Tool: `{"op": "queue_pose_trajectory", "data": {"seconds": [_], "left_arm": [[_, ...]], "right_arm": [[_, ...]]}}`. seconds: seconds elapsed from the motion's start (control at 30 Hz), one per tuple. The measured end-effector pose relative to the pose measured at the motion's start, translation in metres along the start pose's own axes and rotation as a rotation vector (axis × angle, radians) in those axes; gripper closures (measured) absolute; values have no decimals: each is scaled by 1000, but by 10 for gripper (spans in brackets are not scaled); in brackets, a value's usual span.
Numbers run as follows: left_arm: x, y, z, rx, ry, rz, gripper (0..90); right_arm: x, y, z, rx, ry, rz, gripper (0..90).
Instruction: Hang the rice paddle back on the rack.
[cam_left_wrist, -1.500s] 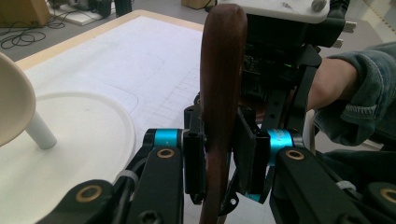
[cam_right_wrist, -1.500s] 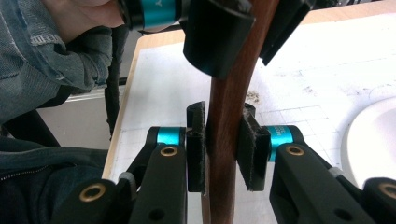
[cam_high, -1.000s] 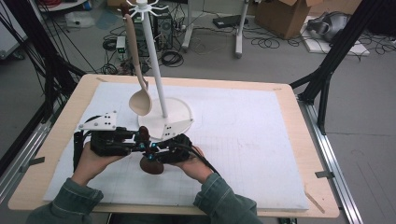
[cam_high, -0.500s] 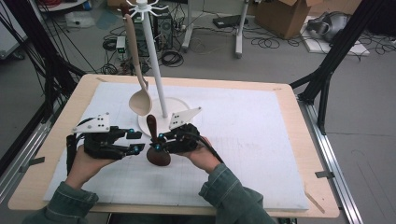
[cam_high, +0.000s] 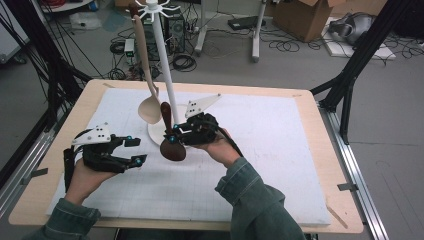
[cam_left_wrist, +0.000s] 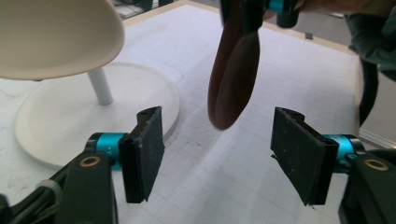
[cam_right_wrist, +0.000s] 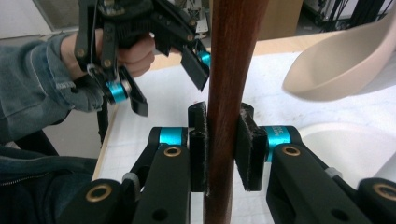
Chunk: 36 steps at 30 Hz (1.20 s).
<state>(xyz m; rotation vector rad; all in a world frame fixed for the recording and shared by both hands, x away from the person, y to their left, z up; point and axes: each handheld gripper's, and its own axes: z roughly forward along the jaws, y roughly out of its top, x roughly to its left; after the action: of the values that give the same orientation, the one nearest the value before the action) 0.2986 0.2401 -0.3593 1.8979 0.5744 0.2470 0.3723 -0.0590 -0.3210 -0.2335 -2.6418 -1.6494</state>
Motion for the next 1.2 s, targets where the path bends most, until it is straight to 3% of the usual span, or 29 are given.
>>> {"op": "queue_pose_trajectory", "data": {"seconds": [0.77,1.2], "left_arm": [[7,-6,-6,10,59,-19,208],[9,-7,-8,5,68,-26,192]], "right_arm": [[-25,53,-20,-31,-25,-33,777],[-36,84,-26,-33,-17,-43,777]]}}
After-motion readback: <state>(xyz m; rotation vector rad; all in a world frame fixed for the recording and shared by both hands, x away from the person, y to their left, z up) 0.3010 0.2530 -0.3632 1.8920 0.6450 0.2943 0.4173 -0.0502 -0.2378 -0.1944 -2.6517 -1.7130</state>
